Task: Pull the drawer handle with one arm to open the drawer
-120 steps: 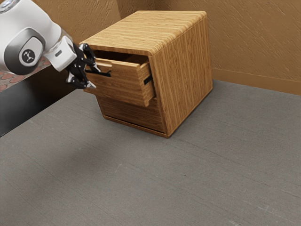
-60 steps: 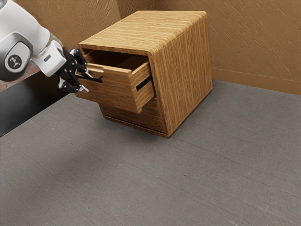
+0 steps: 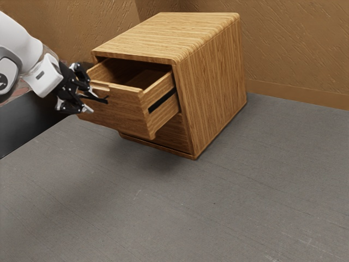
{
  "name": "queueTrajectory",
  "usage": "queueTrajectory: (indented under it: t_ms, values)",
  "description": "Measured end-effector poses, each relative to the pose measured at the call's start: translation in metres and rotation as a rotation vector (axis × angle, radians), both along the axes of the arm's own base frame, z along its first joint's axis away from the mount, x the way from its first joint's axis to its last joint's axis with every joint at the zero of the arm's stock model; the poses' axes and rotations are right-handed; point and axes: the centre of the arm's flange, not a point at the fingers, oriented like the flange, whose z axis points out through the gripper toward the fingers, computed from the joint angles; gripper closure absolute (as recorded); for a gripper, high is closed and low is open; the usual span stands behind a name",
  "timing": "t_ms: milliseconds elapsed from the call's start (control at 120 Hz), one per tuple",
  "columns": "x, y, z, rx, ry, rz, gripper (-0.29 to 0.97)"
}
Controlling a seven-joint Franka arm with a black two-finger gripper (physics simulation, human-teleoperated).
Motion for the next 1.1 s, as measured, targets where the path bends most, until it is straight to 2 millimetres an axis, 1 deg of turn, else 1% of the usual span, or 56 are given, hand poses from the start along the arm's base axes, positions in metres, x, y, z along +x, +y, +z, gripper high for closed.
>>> queueTrajectory:
  t_ms: [108,292,450,642,750,1017,1100]
  values:
    - [-0.013,0.001,0.001,-0.005,-0.009,0.002,0.5]
    - [-0.034,-0.005,0.005,-0.005,-0.021,-0.002,0.5]
    - [-0.051,-0.009,0.003,-0.011,-0.031,-0.009,0.51]
    - [-0.071,-0.006,0.003,-0.015,-0.042,0.002,0.5]
    - [-0.085,-0.002,0.004,-0.015,-0.052,0.014,0.52]
    - [-0.109,-0.009,0.007,0.008,-0.057,0.028,0.51]
    - [-0.116,-0.011,0.005,0.013,-0.054,0.032,0.51]
